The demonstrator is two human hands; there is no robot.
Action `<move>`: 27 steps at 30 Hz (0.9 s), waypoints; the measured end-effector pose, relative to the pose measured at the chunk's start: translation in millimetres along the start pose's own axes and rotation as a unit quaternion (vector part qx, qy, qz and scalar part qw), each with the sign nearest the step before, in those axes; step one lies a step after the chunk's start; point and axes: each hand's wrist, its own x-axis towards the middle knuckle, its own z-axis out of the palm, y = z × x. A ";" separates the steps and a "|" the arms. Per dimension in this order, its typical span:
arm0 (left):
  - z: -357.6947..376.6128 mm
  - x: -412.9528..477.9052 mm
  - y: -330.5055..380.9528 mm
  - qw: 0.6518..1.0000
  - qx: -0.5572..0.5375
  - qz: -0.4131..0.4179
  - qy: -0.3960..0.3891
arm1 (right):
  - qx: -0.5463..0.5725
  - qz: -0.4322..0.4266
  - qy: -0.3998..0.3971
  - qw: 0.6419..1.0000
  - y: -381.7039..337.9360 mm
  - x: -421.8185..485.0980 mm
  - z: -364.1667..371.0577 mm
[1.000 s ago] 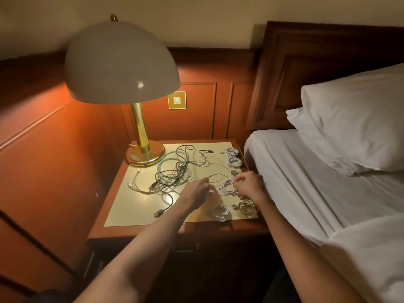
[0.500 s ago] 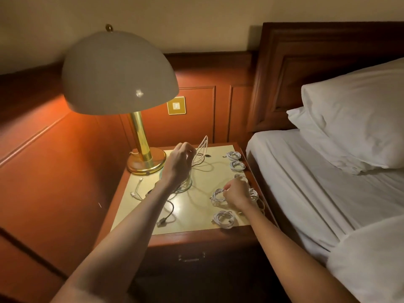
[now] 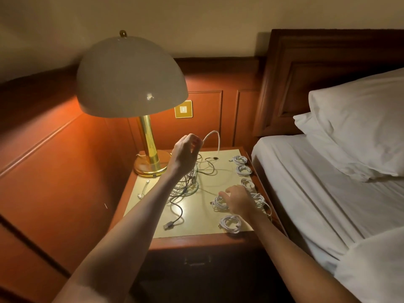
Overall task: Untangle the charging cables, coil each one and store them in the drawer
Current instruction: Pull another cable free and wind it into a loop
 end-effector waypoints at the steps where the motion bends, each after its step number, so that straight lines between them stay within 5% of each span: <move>1: -4.2 5.5 2.9 1.000 -0.009 -0.002 0.007 | 0.008 0.003 0.002 1.000 -3.0 -2.4 -4.8; 7: -43.7 47.2 31.6 0.995 -0.090 0.011 0.033 | 0.178 -0.073 0.179 0.965 -52.6 -0.5 -59.7; 12: -101.2 99.3 86.1 0.981 -0.188 0.038 0.035 | 0.290 -0.198 0.054 0.935 -134.1 16.4 -122.4; 18: -170.6 128.6 128.3 0.954 -0.283 0.049 0.083 | 0.321 -0.241 0.078 0.913 -193.0 27.8 -163.3; 27: -263.6 117.4 161.8 0.942 -0.280 0.024 0.182 | 0.348 -0.271 0.097 0.892 -263.3 -42.6 -249.3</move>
